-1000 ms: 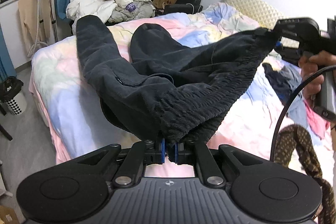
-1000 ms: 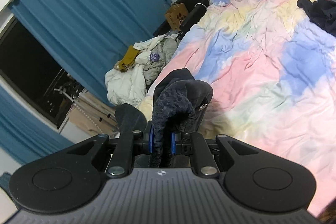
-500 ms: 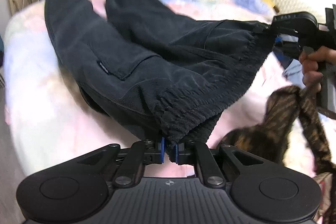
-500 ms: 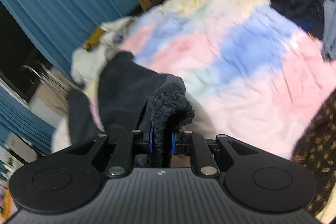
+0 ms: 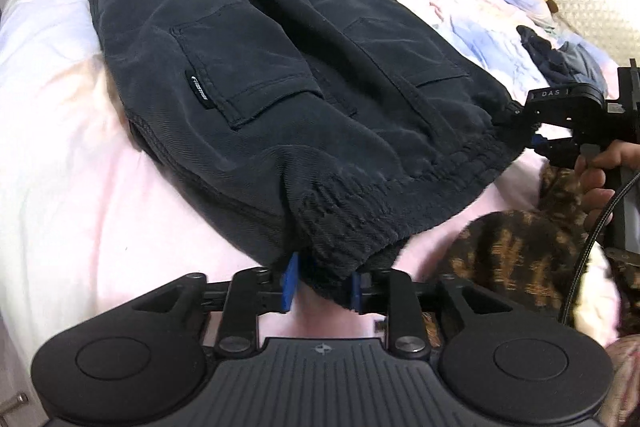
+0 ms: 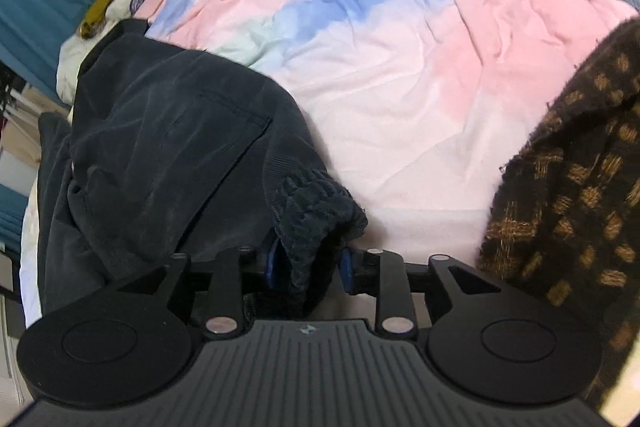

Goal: Fold clothes

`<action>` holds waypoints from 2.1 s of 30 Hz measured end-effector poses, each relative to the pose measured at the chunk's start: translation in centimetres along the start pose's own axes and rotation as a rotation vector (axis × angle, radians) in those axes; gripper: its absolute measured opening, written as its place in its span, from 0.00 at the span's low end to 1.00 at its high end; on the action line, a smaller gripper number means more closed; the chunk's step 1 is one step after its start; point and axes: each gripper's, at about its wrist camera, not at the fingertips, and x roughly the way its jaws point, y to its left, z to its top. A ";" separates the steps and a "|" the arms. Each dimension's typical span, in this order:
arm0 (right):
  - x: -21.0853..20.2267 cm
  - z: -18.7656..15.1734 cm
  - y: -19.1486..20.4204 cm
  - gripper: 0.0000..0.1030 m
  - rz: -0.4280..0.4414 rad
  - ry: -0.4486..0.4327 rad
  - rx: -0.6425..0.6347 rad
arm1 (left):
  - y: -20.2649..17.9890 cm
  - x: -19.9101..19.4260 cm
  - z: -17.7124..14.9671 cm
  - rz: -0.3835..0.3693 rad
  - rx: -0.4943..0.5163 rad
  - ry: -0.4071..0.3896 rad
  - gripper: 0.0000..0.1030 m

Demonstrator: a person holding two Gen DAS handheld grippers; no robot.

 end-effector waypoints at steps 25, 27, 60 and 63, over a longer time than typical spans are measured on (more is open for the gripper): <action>-10.3 -6.3 25.8 0.36 -0.065 -0.085 -0.145 | 20.6 -16.6 15.4 -0.086 -0.127 -0.101 0.71; -9.6 -7.2 28.1 0.36 -0.072 -0.086 -0.093 | 23.8 -17.3 17.8 -0.088 -0.136 -0.107 0.71; 6.0 -8.5 39.3 0.39 -0.117 0.027 0.230 | 47.7 -13.1 42.9 -0.013 -0.427 -0.011 0.72; 6.7 -8.4 39.1 0.42 -0.104 0.030 0.257 | 48.8 -11.3 45.3 -0.004 -0.517 0.026 0.72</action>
